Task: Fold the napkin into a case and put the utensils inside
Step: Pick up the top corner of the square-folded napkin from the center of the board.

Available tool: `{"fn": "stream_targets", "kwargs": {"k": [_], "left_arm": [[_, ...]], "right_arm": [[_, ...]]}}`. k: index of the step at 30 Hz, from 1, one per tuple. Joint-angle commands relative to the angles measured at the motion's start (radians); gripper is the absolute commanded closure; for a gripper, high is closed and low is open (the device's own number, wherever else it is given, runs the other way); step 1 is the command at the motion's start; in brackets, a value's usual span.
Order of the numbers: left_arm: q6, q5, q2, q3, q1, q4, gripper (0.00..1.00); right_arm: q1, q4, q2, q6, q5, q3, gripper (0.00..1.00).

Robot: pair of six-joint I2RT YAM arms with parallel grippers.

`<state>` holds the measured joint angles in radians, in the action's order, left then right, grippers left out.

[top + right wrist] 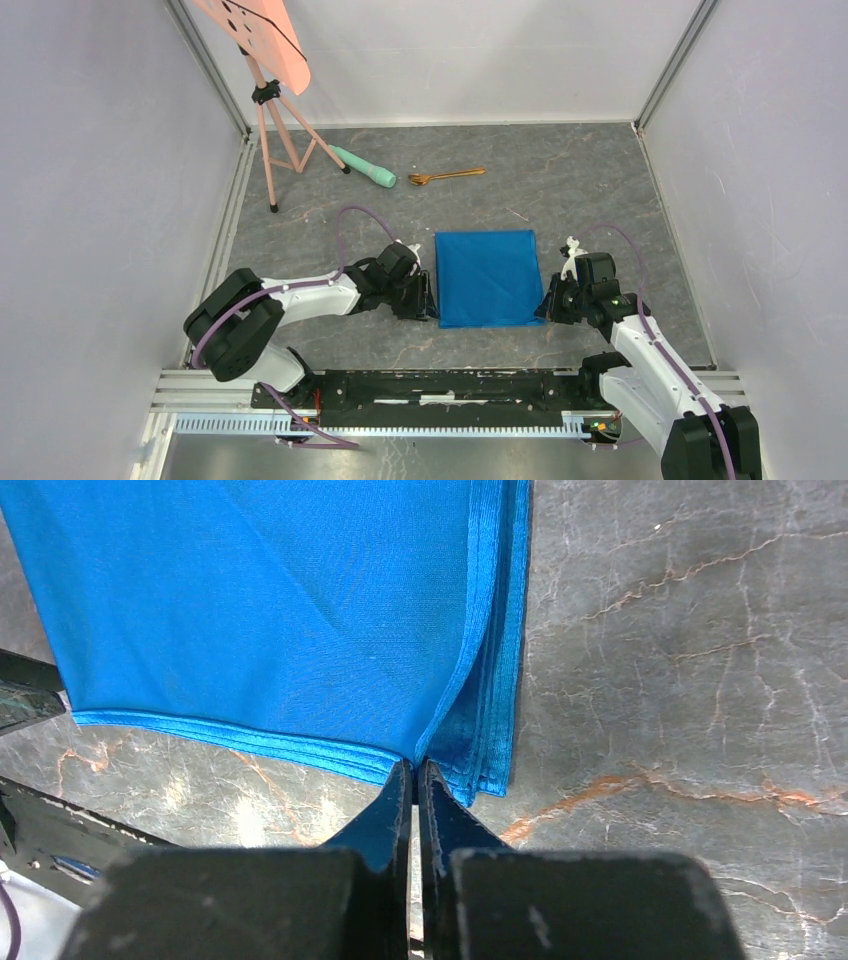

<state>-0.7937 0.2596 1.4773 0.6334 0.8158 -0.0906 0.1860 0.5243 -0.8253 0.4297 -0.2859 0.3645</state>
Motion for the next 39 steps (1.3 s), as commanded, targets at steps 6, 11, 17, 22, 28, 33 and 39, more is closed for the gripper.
{"fn": "stream_targets", "kwargs": {"k": [6,11,17,22,28,33,39], "left_arm": [[-0.024,-0.004,0.017,0.010,0.002,0.009,0.62],[-0.024,0.015,0.012,-0.005,0.003,0.030,0.54],[-0.023,0.008,0.000,-0.005,0.007,0.028,0.47],[-0.030,0.032,0.067,0.002,0.011,0.054,0.49],[-0.023,0.031,0.110,0.007,0.011,0.041,0.58],[-0.014,0.014,0.090,-0.010,0.011,0.025,0.62],[-0.013,0.013,0.077,-0.016,0.011,0.019,0.64]], "right_arm": [[0.001,-0.039,-0.027,-0.081,-0.040,0.036,1.00],[0.002,-0.049,-0.056,-0.111,-0.063,0.068,0.99],[0.002,-0.056,-0.060,-0.114,-0.076,0.060,0.99],[0.002,-0.061,-0.052,-0.109,-0.078,0.058,0.99],[0.002,-0.074,-0.069,-0.117,-0.098,0.092,0.99],[0.004,-0.078,-0.106,-0.135,-0.109,0.141,0.99],[0.003,-0.085,-0.112,-0.139,-0.110,0.138,1.00]]}}
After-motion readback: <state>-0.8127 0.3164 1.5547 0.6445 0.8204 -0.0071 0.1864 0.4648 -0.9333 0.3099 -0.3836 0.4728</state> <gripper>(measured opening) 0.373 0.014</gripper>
